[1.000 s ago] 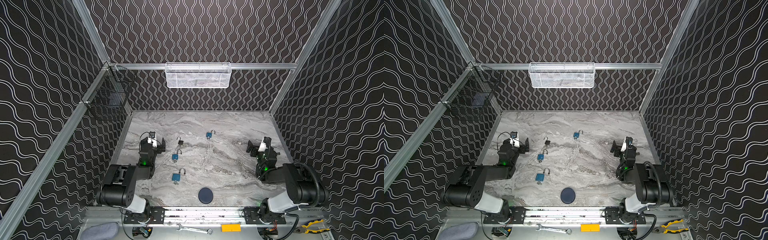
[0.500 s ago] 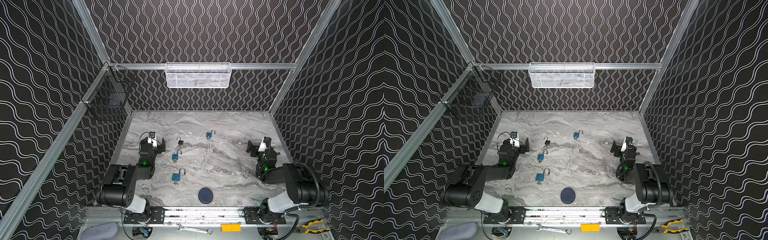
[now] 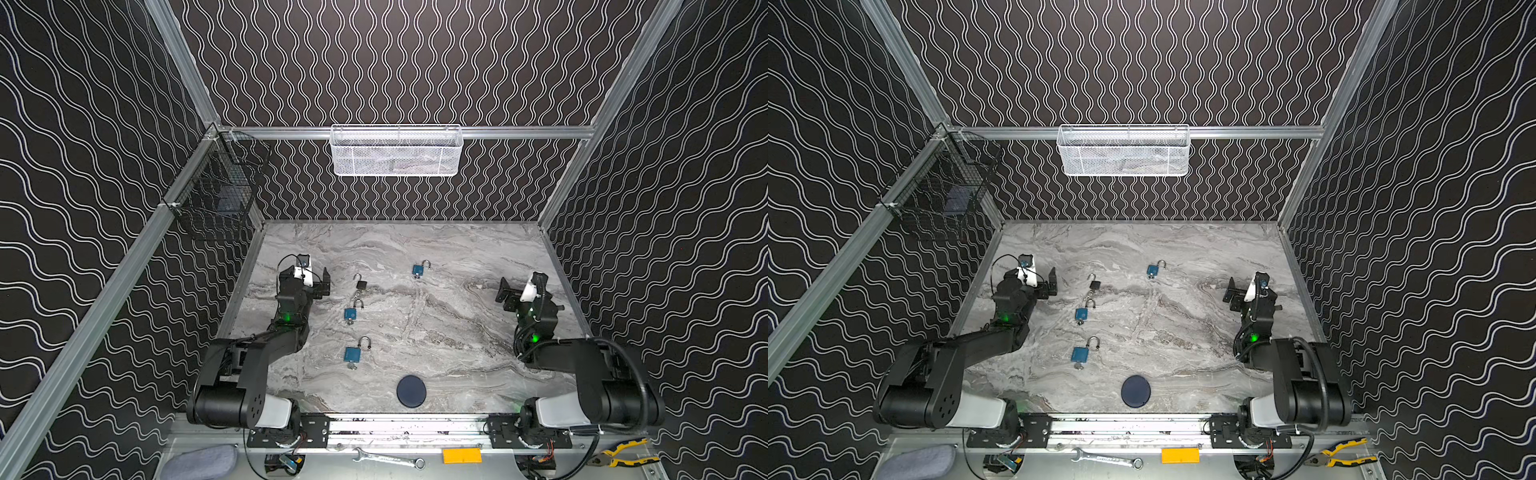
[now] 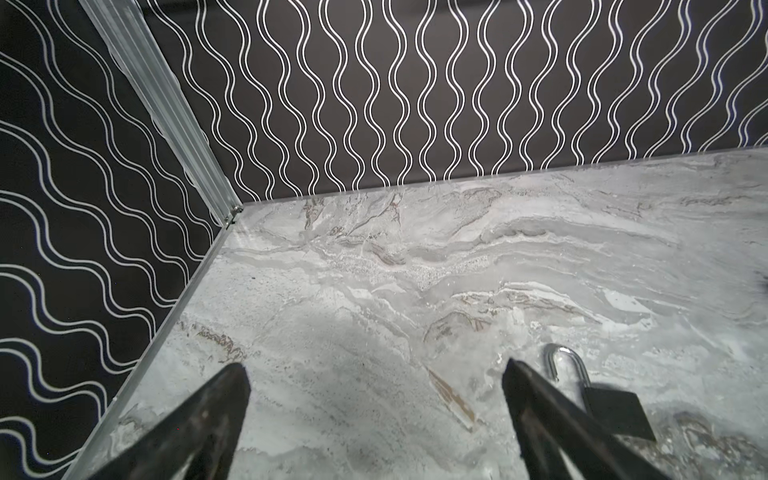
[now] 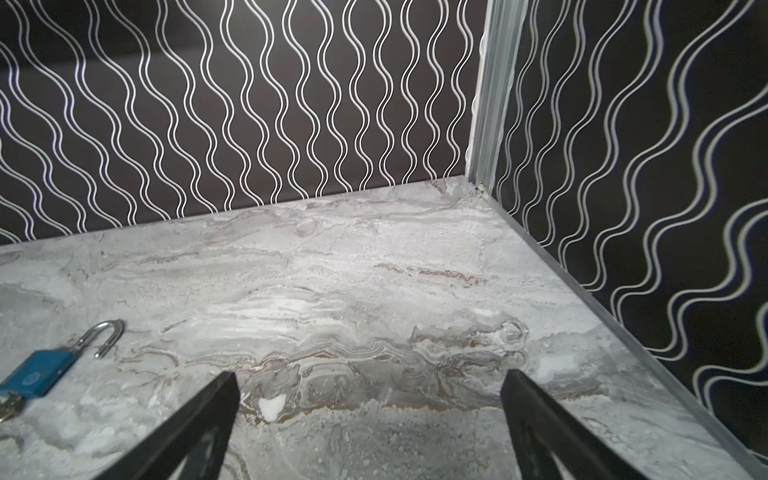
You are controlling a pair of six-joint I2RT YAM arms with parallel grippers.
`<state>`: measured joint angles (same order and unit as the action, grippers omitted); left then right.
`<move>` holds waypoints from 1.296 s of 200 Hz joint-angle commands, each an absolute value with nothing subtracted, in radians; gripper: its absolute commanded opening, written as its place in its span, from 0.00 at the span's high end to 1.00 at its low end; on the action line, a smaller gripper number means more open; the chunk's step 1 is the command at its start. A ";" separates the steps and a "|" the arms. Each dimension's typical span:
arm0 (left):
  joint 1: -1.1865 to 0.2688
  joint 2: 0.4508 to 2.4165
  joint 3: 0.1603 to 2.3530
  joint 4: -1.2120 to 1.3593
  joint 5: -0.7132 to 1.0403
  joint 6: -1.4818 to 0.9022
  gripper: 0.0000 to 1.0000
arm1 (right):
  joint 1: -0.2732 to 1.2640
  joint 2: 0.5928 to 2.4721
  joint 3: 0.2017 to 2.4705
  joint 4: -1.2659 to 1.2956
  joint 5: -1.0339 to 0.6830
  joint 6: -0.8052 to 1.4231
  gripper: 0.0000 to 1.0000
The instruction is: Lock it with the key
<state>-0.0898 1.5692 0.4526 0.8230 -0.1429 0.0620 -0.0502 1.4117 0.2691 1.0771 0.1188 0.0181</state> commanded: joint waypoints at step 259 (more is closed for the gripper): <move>-0.411 1.177 0.736 -0.523 -0.055 -0.595 0.01 | 0.426 1.365 0.830 -0.224 0.134 0.517 0.00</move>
<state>-0.4057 1.2137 0.7444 -0.4362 -0.0525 -0.5041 0.4248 1.4143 0.8860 -0.2687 0.1909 0.4679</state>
